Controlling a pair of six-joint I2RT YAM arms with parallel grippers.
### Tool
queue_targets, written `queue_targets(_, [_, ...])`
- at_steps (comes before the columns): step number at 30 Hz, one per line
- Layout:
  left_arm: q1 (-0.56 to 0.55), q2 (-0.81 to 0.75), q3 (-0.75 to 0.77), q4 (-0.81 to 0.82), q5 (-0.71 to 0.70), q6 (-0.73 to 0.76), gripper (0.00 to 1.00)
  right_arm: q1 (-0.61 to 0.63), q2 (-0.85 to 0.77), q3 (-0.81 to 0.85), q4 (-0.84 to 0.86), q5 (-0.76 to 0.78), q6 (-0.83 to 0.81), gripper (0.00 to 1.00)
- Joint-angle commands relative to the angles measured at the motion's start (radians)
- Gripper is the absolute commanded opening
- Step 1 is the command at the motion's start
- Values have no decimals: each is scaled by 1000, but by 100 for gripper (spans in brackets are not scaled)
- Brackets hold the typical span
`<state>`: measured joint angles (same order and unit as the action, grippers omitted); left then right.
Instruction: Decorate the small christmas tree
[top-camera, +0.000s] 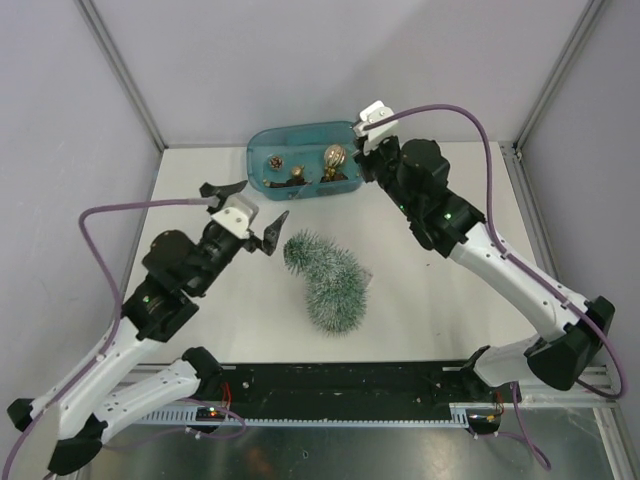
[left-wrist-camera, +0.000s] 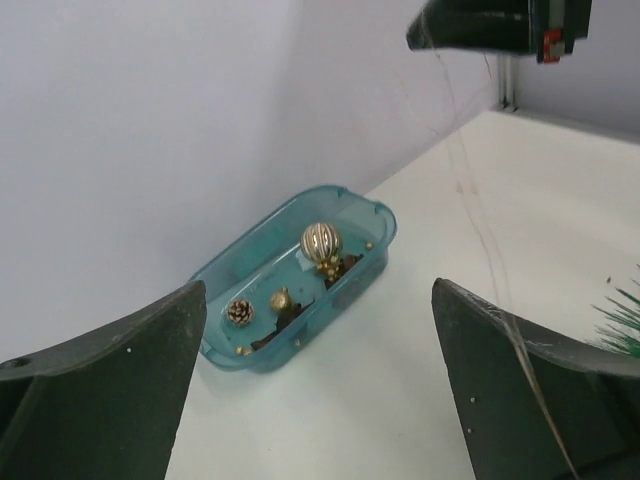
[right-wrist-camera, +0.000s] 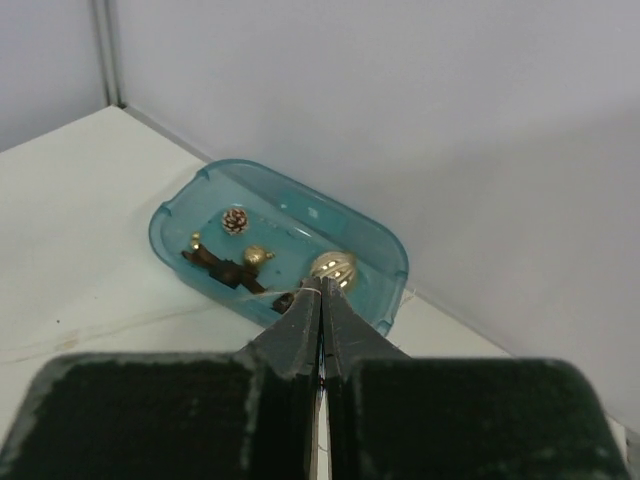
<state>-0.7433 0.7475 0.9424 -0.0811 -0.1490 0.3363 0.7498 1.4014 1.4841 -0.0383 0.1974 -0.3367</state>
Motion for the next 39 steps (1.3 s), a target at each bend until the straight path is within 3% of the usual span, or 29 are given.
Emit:
queue_targets(1, [13,-83,36,-9,63,-46,99,-20,-80,-61,11,99,18,0])
queue_targets(12, [12,-191,-45,-51,46,-93,100,-94,-209,-199,-123,201,87,0])
queue_targets(20, [13,-215,-148,-54,70,-160,100,-100,-215,-206,-114,182,95,0])
queue_targets(29, [14,-197,-152,-49,110,-178,100,-105,-196,-206,-141,223,101,0])
queue_targets(39, [12,-283,-185,-85,114,-137,100,-310,-76,-196,-304,364,290,0])
